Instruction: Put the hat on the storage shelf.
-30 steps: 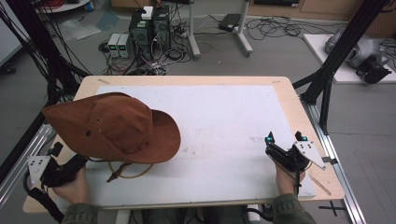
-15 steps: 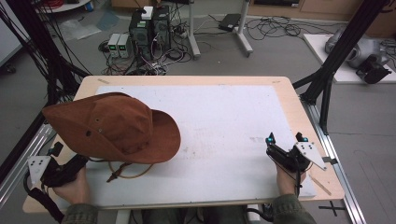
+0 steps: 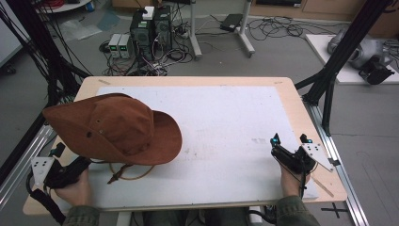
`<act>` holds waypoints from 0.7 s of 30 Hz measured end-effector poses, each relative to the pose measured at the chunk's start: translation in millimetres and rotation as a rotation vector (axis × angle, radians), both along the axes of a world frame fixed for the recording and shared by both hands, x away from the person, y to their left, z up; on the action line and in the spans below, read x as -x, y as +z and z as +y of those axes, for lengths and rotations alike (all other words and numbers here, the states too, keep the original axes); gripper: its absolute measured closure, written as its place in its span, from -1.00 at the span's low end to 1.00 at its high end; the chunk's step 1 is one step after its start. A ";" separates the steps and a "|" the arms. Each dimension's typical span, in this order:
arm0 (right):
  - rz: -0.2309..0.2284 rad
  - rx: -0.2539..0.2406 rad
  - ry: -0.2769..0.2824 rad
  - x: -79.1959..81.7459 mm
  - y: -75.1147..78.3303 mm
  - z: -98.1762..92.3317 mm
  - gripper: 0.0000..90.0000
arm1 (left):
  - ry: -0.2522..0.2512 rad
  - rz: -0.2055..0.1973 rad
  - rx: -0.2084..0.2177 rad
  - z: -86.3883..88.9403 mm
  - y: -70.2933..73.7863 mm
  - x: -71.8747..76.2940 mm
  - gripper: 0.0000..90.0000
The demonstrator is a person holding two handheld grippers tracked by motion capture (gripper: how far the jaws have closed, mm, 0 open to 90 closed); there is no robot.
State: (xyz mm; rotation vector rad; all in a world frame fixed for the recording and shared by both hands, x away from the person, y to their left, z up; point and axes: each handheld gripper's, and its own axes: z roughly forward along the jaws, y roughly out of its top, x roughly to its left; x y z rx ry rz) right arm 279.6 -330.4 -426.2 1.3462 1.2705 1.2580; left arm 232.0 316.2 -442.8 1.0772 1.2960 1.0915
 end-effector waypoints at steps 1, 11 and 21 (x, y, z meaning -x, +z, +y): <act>0.000 -0.006 -0.002 0.1 0.1 -0.8 -0.93 | -0.001 0.002 -0.003 0.0 0.1 0.1 -0.67; 0.007 -0.012 -0.005 0.6 0.2 -2.2 -0.93 | -0.002 -0.001 -0.009 -1.5 0.9 0.1 -0.67; 0.013 -0.009 0.001 0.6 -0.4 -1.5 -0.93 | -0.001 -0.002 -0.010 -1.2 1.3 0.5 -0.67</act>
